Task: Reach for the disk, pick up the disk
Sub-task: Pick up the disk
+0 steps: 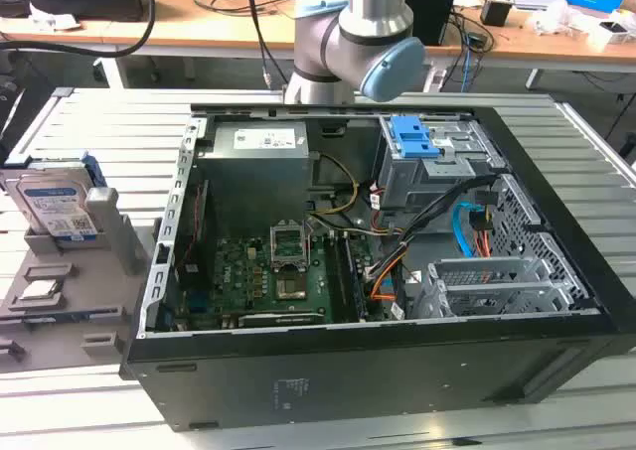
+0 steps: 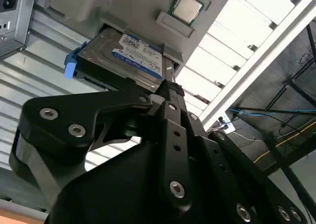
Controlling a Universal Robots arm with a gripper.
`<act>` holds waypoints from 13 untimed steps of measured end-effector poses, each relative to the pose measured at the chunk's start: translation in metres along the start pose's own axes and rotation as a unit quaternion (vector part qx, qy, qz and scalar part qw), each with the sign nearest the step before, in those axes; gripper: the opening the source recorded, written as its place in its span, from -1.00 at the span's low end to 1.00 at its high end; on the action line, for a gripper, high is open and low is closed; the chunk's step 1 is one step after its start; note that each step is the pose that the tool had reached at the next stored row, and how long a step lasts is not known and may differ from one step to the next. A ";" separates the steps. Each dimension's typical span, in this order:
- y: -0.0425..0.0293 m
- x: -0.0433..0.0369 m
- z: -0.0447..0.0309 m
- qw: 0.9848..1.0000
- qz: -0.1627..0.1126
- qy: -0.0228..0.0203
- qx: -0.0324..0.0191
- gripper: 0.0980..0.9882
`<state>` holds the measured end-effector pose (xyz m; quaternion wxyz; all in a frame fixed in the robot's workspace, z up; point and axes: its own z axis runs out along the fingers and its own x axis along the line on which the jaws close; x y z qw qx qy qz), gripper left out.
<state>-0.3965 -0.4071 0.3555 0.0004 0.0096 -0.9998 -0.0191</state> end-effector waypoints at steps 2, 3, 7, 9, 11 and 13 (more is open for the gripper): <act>0.0002 0.0000 0.0000 0.999 -0.032 0.001 0.000 -0.98; 0.0002 0.0000 0.0000 0.999 -0.040 0.002 0.000 -0.98; 0.0003 0.0000 0.0000 0.997 -0.079 0.003 0.000 -0.98; 0.0003 0.0000 0.0000 0.996 -0.089 0.003 0.000 -0.98; 0.0003 0.0000 0.0000 0.995 -0.100 0.004 0.000 -0.98; 0.0003 0.0000 0.0000 0.994 -0.113 0.004 0.000 -0.98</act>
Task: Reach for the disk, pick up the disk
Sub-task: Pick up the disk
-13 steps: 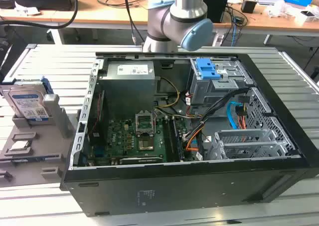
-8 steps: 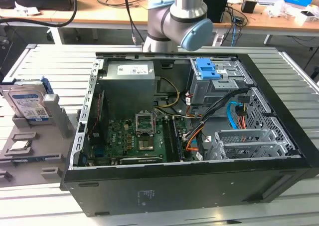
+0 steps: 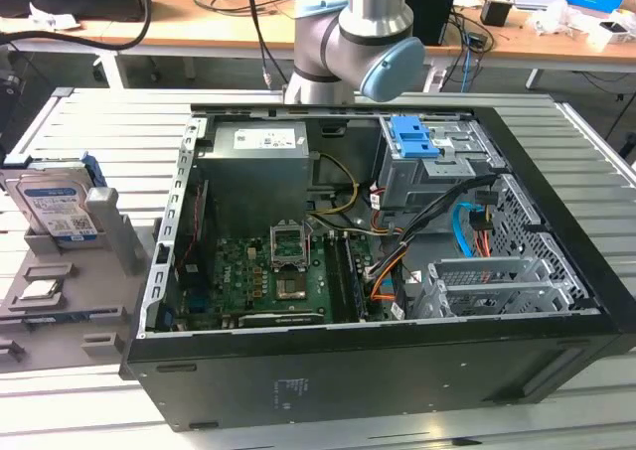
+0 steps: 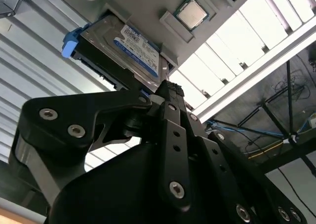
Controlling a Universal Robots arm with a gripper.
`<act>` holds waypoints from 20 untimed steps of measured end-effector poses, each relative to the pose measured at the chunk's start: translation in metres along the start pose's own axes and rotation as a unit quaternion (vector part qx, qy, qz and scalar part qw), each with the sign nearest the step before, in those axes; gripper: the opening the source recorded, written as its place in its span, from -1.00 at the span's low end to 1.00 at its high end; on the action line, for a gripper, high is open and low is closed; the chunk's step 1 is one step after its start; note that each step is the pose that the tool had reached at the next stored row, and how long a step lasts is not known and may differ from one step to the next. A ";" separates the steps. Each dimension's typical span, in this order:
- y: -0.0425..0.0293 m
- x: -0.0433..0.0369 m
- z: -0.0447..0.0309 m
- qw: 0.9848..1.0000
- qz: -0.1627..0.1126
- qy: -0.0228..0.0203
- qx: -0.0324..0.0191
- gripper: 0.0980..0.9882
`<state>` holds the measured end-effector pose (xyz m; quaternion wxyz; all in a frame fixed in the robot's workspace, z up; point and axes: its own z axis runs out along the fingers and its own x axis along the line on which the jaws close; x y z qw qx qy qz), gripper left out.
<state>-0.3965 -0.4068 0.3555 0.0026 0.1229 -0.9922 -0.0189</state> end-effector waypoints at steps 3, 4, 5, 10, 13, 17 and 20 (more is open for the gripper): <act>0.0000 0.0000 0.0000 1.000 -0.020 0.001 0.000 -0.98; 0.0000 0.0000 0.0000 1.000 -0.026 0.001 0.000 -0.98; 0.0000 0.0000 0.0000 1.000 -0.031 0.001 0.000 -0.98; 0.0000 0.0000 0.0000 0.997 -0.075 0.003 0.000 -0.98; 0.0000 0.0000 0.0000 0.996 -0.092 0.004 0.000 -0.98; 0.0000 0.0000 0.0000 0.994 -0.112 0.004 0.000 -0.98; 0.0000 0.0000 0.0000 0.991 -0.130 0.005 0.000 -0.98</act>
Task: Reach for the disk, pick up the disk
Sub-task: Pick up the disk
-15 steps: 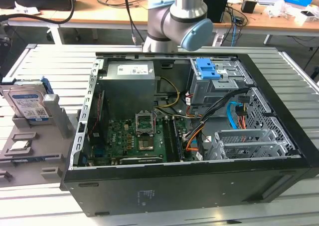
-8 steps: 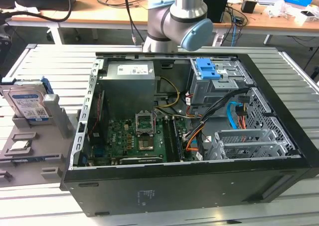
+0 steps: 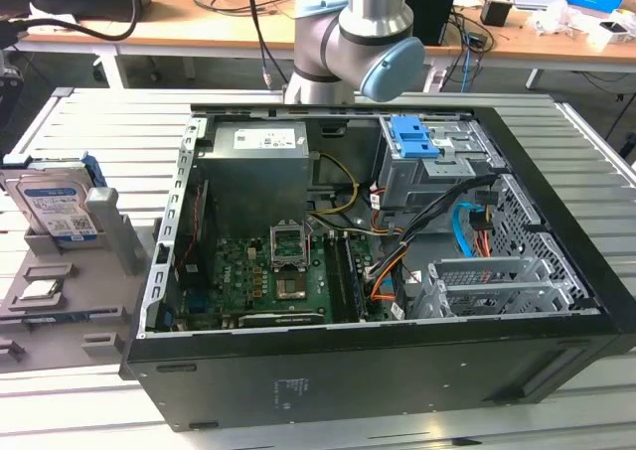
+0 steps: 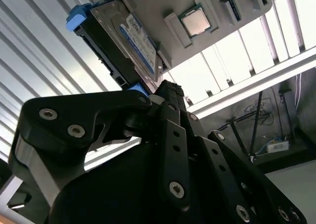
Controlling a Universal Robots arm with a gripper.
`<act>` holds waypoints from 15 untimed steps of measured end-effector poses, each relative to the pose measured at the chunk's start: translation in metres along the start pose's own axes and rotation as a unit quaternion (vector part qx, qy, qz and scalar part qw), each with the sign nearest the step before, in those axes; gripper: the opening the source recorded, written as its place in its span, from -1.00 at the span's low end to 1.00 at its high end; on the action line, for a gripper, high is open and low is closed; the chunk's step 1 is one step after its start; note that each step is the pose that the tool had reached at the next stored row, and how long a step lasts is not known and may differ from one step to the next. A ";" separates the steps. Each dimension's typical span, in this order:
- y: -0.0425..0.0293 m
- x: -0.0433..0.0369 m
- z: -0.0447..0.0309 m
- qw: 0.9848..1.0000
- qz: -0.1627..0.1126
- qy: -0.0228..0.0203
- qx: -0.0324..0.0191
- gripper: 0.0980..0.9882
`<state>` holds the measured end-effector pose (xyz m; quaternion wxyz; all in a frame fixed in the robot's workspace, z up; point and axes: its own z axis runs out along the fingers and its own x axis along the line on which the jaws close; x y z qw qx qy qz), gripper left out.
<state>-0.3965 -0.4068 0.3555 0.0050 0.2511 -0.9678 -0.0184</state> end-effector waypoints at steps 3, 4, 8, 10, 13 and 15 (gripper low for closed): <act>0.0000 0.0000 0.0000 1.000 -0.014 0.001 0.000 -0.98; 0.0000 0.0000 0.0000 1.000 -0.019 0.001 0.000 -0.98; 0.0000 0.0000 0.0000 0.999 -0.040 0.002 0.000 -0.98; 0.0000 0.0000 0.0000 0.999 -0.052 0.002 0.000 -0.98; 0.0000 0.0000 0.0000 0.997 -0.076 0.003 0.000 -0.98; 0.0000 0.0000 0.0000 0.996 -0.086 0.003 0.000 -0.98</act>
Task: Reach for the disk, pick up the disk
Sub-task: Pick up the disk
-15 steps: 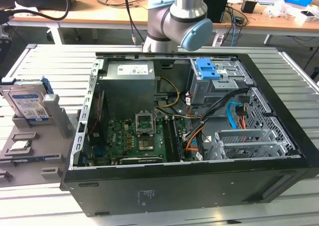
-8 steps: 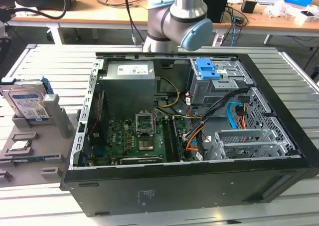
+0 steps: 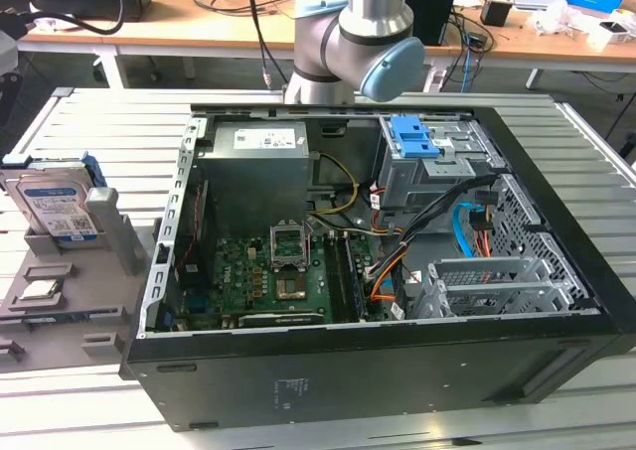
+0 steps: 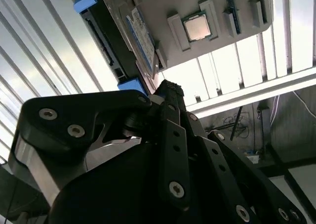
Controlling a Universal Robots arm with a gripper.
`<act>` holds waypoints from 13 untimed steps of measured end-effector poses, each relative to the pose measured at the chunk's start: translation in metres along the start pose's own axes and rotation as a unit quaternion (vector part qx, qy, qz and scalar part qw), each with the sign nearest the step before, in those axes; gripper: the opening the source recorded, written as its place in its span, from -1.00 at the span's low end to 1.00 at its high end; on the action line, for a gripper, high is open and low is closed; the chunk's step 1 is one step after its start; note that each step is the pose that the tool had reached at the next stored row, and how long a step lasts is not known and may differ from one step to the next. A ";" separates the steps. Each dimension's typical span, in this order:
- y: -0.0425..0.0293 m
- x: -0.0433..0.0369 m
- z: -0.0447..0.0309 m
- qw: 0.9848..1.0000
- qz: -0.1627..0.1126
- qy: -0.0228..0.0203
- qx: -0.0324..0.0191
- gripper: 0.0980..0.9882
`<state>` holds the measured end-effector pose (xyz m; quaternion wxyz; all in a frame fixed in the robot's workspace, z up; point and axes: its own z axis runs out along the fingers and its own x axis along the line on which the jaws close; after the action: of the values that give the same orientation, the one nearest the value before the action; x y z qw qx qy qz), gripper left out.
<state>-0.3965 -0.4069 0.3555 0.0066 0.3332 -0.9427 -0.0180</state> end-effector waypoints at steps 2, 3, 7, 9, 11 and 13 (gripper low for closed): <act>0.0000 0.0000 0.0000 1.000 -0.016 0.001 0.000 -0.98; 0.0000 0.0000 0.0000 1.000 -0.019 0.001 0.000 -0.98; 0.0000 0.0000 0.0000 0.999 -0.040 0.002 0.000 -0.98; 0.0000 0.0000 0.0000 0.999 -0.050 0.002 0.000 -0.98; 0.0000 0.0000 0.0000 0.998 -0.059 0.002 0.000 -0.98; 0.0000 0.0000 0.0000 0.998 -0.070 0.003 0.000 -0.98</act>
<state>-0.3965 -0.4068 0.3555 0.0078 0.3983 -0.9170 -0.0174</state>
